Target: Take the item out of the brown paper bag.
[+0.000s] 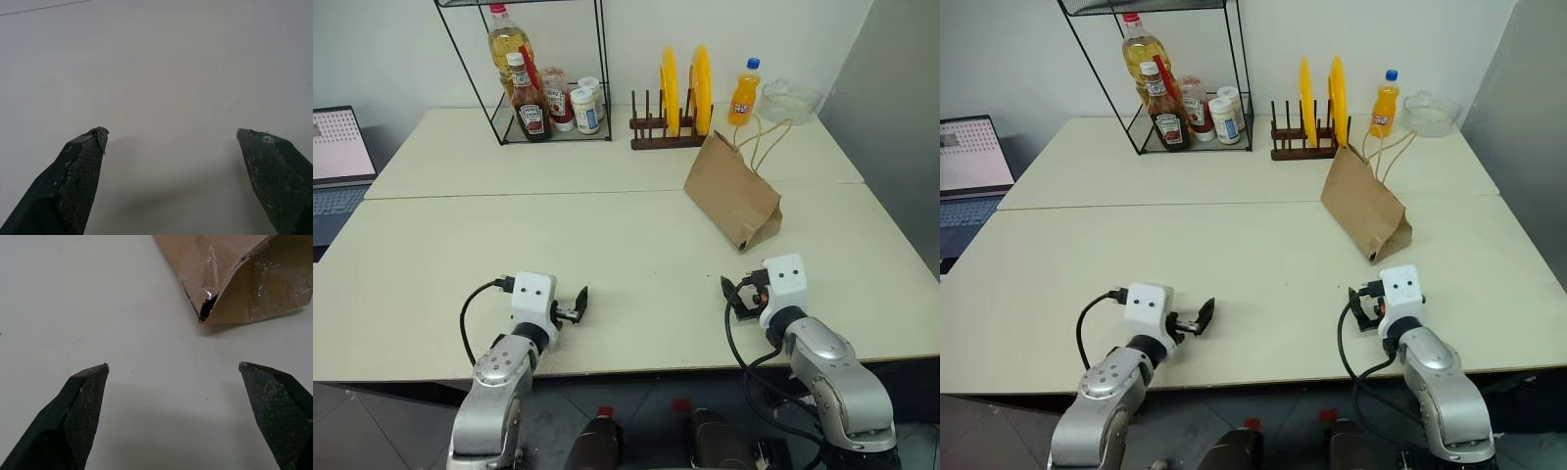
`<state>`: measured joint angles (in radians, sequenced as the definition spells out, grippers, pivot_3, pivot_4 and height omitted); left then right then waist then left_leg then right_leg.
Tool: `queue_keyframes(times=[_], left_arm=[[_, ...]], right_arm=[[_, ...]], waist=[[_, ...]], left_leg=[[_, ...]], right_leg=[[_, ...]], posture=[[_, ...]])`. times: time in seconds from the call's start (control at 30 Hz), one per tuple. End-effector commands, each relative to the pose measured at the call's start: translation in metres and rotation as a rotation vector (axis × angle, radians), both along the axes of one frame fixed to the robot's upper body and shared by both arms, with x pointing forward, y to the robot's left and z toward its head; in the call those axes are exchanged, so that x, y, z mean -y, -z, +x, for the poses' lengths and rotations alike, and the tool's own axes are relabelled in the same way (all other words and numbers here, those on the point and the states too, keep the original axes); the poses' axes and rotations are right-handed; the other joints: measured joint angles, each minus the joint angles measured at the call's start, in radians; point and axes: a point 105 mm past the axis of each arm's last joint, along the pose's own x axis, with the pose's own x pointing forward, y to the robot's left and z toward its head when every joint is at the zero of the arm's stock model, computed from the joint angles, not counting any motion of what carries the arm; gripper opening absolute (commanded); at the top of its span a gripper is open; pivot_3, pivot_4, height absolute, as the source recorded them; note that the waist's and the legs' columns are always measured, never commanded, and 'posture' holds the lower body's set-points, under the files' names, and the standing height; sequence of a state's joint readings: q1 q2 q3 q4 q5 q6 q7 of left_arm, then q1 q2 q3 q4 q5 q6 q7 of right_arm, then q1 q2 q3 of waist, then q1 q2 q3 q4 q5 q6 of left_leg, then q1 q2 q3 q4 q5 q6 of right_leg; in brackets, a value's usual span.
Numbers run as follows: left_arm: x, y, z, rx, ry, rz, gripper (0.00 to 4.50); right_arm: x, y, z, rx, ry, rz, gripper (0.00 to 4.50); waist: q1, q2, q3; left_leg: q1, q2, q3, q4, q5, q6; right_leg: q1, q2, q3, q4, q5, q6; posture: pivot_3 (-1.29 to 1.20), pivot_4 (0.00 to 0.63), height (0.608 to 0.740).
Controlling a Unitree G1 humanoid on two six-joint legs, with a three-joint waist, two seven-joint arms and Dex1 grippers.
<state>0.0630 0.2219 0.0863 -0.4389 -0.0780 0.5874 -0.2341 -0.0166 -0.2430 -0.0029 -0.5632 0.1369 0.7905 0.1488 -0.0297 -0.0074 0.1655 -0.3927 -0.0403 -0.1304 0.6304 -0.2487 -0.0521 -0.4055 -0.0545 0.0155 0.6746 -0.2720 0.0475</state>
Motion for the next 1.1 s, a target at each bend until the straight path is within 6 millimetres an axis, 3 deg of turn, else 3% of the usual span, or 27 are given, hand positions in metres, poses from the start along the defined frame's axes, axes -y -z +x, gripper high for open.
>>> queue_keyframes(times=[0.03,0.23,0.47,0.53,0.63,0.77,1.0,1.1], left_arm=[[-0.007,-0.016,0.005,0.07,-0.027,0.005,4.49],[-0.022,-0.012,0.007,0.06,-0.122,-0.044,4.49],[-0.014,-0.036,0.022,0.068,0.115,-0.074,4.49],[-0.012,-0.046,0.029,0.052,0.21,-0.084,4.49],[0.0,-0.083,0.042,0.075,0.418,-0.05,4.49],[0.028,-0.119,0.048,0.111,0.652,-0.018,4.49],[0.061,-0.153,0.052,0.151,0.911,0.058,4.49],[0.07,-0.162,0.054,0.174,0.969,0.072,4.49]], right_arm=[[0.002,-0.015,-0.001,0.073,0.016,0.0,4.5],[0.008,-0.016,-0.002,0.082,0.055,-0.001,4.5],[0.008,-0.037,0.001,0.135,0.038,-0.019,4.5],[0.012,-0.049,0.002,0.154,0.04,-0.024,4.5],[0.012,-0.083,0.004,0.205,0.016,-0.031,4.5],[0.017,-0.119,0.019,0.227,-0.005,-0.061,4.5],[0.02,-0.167,0.046,0.156,-0.063,-0.074,4.5],[0.022,-0.174,0.056,0.104,-0.072,-0.068,4.5]], waist=[[0.0,0.0,0.0],[0.0,0.0,0.0],[0.0,0.0,0.0],[0.0,0.0,0.0],[-0.001,-0.002,0.002],[-0.001,-0.003,0.002],[-0.005,-0.003,0.002],[-0.005,-0.003,0.002]], left_leg=[[0.0,0.0,0.0,0.0,0.0,0.0],[0.0,0.0,0.0,0.0,0.0,0.0],[0.0,0.0,-0.001,0.0,0.0,0.0],[0.0,0.0,-0.001,0.0,0.0,0.0],[0.0,0.0,-0.001,0.0,0.001,-0.001],[0.0,-0.001,-0.002,0.001,0.001,-0.001],[0.0,0.0,-0.001,0.0,0.001,-0.001],[0.0,0.0,0.0,0.0,0.001,-0.001]], right_leg=[[0.0,0.0,0.0,0.0,0.0,0.0],[0.0,0.0,0.0,0.0,0.0,0.0],[0.0,0.0,-0.001,0.001,0.0,0.0],[0.0,0.0,-0.001,0.0,0.0,0.0],[0.0,0.001,-0.002,0.002,0.0,0.0],[0.001,0.001,-0.002,0.001,0.0,-0.001],[-0.001,0.0,-0.001,0.002,0.0,-0.001],[-0.001,0.0,-0.001,0.002,0.0,-0.002]], posture=[[0.0,0.15,0.74],[0.0,0.15,0.74],[0.0,0.15,0.74],[0.0,0.15,0.74],[0.0,0.15,0.74],[0.0,0.15,0.74],[0.0,0.15,0.74],[0.0,0.15,0.74]])
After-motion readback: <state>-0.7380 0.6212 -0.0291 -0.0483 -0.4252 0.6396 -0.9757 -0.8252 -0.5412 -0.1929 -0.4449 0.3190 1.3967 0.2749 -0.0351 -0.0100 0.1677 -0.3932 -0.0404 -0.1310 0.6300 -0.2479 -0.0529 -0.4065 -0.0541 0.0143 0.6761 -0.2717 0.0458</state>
